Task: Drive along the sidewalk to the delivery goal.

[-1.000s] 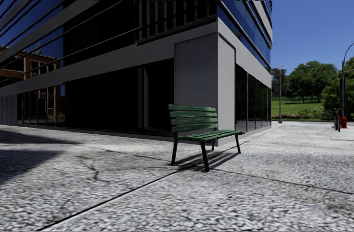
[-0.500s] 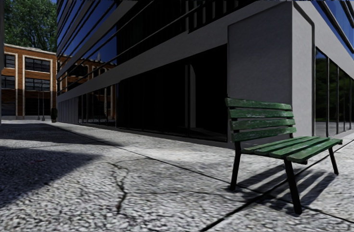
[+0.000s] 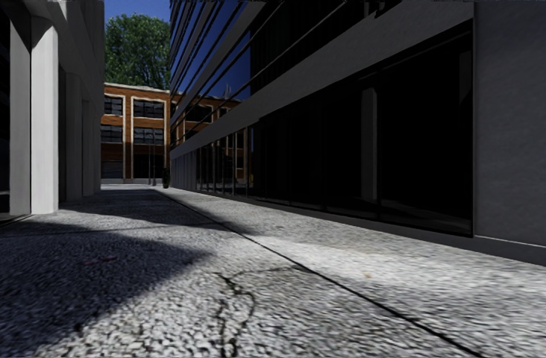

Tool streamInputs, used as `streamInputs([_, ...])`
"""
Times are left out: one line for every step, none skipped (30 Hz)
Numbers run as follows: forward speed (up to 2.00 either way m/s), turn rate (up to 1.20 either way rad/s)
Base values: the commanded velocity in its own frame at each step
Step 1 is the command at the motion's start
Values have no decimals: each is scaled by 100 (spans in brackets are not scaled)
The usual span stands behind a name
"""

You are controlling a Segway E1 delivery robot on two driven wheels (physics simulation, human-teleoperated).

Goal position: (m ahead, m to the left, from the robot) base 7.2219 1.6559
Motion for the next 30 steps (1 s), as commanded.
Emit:
streamInputs([190, 39])
streamInputs([190, 33])
streamInputs([190, 17])
streamInputs([190, 17])
streamInputs([190, 0])
streamInputs([190, 0])
streamInputs([190, 0])
streamInputs([190, 0])
streamInputs([190, 0])
streamInputs([190, 0])
streamInputs([190, 0])
streamInputs([190, 0])
streamInputs([190, 0])
streamInputs([190, 0])
streamInputs([190, 0])
streamInputs([190, 0])
streamInputs([190, 0])
streamInputs([190, 0])
streamInputs([190, 0])
streamInputs([190, 6])
streamInputs([190, 9])
streamInputs([190, 9])
streamInputs([190, 14])
streamInputs([190, 18])
streamInputs([190, 28])
streamInputs([190, 28])
streamInputs([190, 36])
streamInputs([190, 39])
streamInputs([190, 39])
streamInputs([190, 39])
